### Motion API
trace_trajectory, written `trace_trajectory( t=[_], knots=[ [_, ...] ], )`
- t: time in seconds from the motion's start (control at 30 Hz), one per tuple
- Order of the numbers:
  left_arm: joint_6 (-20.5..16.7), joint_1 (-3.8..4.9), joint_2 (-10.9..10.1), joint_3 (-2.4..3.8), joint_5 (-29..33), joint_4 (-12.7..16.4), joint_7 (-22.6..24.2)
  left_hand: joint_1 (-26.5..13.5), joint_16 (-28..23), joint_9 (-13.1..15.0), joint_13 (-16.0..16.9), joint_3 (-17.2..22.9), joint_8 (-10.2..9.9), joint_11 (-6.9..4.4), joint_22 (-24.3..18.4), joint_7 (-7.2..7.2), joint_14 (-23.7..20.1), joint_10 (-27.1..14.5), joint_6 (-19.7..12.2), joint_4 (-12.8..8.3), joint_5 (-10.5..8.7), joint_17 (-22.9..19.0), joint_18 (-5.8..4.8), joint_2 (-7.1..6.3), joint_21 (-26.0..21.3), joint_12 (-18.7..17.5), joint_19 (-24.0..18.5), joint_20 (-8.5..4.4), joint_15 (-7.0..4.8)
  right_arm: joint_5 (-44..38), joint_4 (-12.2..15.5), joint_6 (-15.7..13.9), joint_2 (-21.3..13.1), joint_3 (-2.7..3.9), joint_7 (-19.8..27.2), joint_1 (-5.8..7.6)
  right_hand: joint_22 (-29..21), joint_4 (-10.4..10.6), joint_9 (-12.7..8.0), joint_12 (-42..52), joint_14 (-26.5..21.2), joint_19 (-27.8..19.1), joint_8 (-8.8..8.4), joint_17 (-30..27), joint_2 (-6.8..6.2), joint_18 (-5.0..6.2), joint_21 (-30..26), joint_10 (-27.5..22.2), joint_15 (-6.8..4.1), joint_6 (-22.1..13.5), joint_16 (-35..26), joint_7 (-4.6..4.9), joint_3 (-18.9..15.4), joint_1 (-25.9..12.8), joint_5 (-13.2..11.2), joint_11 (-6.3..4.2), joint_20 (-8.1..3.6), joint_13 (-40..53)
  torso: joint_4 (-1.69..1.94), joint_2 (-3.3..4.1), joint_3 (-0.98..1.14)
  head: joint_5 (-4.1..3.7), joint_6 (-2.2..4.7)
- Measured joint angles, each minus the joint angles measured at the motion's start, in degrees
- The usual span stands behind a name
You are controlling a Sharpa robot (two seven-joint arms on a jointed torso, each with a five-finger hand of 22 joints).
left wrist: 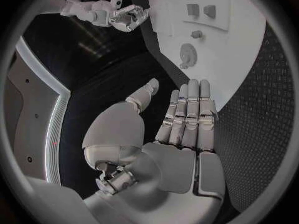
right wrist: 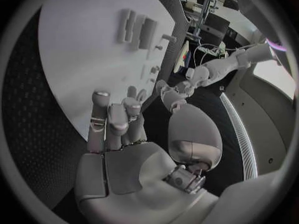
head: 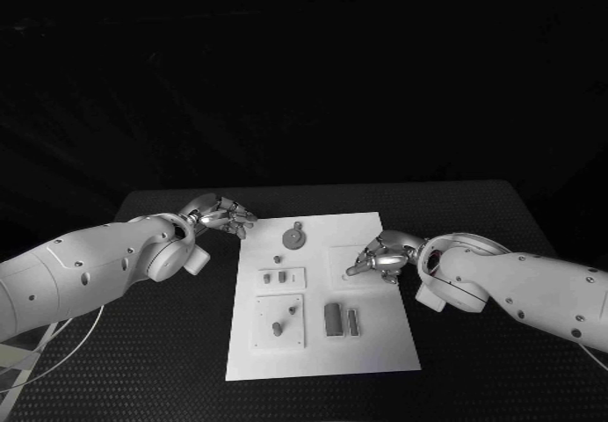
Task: Assemble the parts on the task board
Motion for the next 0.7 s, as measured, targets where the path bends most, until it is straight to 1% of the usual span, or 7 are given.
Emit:
trace_trajectory(
  t=[0.13,0.3,0.37,0.53,0.6,0.67,0.7],
  knots=[
    [-0.2,0.00,0.2,0.00,1.0,0.0,0.2,0.0,0.0,0.0,0.0,0.0,0.0,0.00,0.0,0.00,0.0,0.0,0.0,0.0,0.00,0.0,0.00,0.00,0.0,0.0,0.0,0.00,0.00,4.9,-5.2,-2.7,1.8,0.79,5.8,0.01,0.0,-2.9,0.2,0.0,-0.6,-0.4,0.00,-0.5,3.00,0.00,0.0,-0.1,-0.06,-0.3,0.0,0.11,-1.3,1.1,0.0,-0.09,0.01,0.0,0.00,-0.07,-0.04,-0.24,0.77],
    [-0.7,0.00,0.2,0.00,3.6,0.1,0.8,0.0,0.0,0.0,0.0,0.2,0.0,0.00,0.0,0.00,0.0,0.0,0.0,-0.2,0.00,0.1,0.00,0.00,0.0,0.0,0.0,0.00,0.00,14.3,-12.4,-4.7,4.7,1.82,12.0,0.11,0.0,-3.9,0.3,0.0,-1.0,-1.2,0.00,-0.8,4.84,0.00,-0.7,-1.1,-0.01,-0.9,-0.7,0.52,-1.8,2.8,0.0,-0.07,0.39,-0.2,-0.14,-0.31,-0.14,-0.62,2.42],
    [-1.0,0.00,0.1,0.00,5.2,0.2,1.1,0.0,-0.1,0.0,0.0,0.2,0.1,0.00,0.0,0.00,0.0,0.0,0.0,-0.2,0.00,0.1,0.00,0.00,0.0,0.2,0.0,0.00,0.00,18.1,-15.3,-4.9,6.3,2.17,13.7,0.07,0.0,-4.0,0.3,-1.6,-2.8,-3.0,0.00,-1.5,5.48,0.01,-2.0,-2.6,0.16,-2.1,-2.6,1.52,-2.2,3.5,0.0,0.13,1.04,-1.2,-0.24,-0.48,-0.19,-0.69,3.14],
    [-1.9,0.44,0.6,0.00,11.0,-0.5,2.0,0.2,-1.9,0.0,-0.2,0.6,0.3,0.00,-0.7,0.00,-1.0,0.0,0.0,-0.9,0.00,-0.2,0.00,0.25,0.0,0.3,-2.2,0.75,0.95,25.1,-23.5,-5.6,11.3,3.56,17.4,-0.31,-2.0,-4.1,0.3,-9.6,-8.2,-9.4,-0.79,-5.0,7.21,0.02,-7.8,-7.4,1.16,-5.0,-10.8,3.36,-2.5,4.5,0.1,0.87,3.46,-6.9,-0.66,-1.29,-0.28,-1.21,6.16],
    [-2.1,0.96,1.0,-0.01,12.8,-1.2,2.4,0.6,-3.8,-0.1,-0.6,0.9,0.5,0.28,-1.5,0.00,-2.9,-0.7,0.0,-1.3,0.00,-0.9,0.00,0.61,0.0,0.2,-4.6,1.49,1.70,26.5,-26.3,-5.9,12.5,4.19,18.1,-0.79,-4.3,-3.9,0.1,-16.2,-13.1,-15.0,-1.68,-8.3,8.24,0.07,-12.8,-12.0,2.42,-6.5,-17.9,4.50,-2.4,3.4,0.2,2.13,5.23,-11.4,-0.83,-1.68,-0.32,-1.36,7.53],
    [-2.3,1.76,1.4,0.02,14.7,-2.0,3.0,0.9,-6.7,-0.5,-1.4,1.4,0.1,1.14,-2.7,0.39,-6.1,-2.5,-1.1,-1.7,0.00,-2.0,0.00,0.91,0.0,-0.9,-8.2,2.92,3.23,28.0,-29.1,-6.0,13.6,5.44,19.1,-1.64,-6.3,-3.5,0.0,-21.7,-16.2,-19.1,-2.21,-11.3,8.36,-0.28,-16.7,-14.7,3.86,-7.8,-24.1,5.56,-2.0,3.3,0.2,3.45,6.53,-15.7,-1.06,-2.19,-0.43,-1.47,9.16],
    [-2.4,2.04,1.4,0.08,15.6,-2.2,3.3,0.9,-8.7,-0.8,-2.0,1.4,-0.5,1.56,-3.6,0.45,-8.5,-3.4,-1.9,-1.7,0.00,-2.9,0.00,0.91,0.0,-1.6,-10.5,3.90,4.22,28.7,-30.4,-6.0,14.1,6.06,19.5,-1.97,-7.5,-3.7,0.0,-25.3,-18.3,-22.1,-2.33,-13.2,8.36,-1.72,-19.2,-16.0,5.30,-8.5,-28.3,6.29,-1.8,3.3,0.2,4.36,7.47,-18.7,-1.16,-2.41,-0.49,-1.50,9.82]
  ],
)
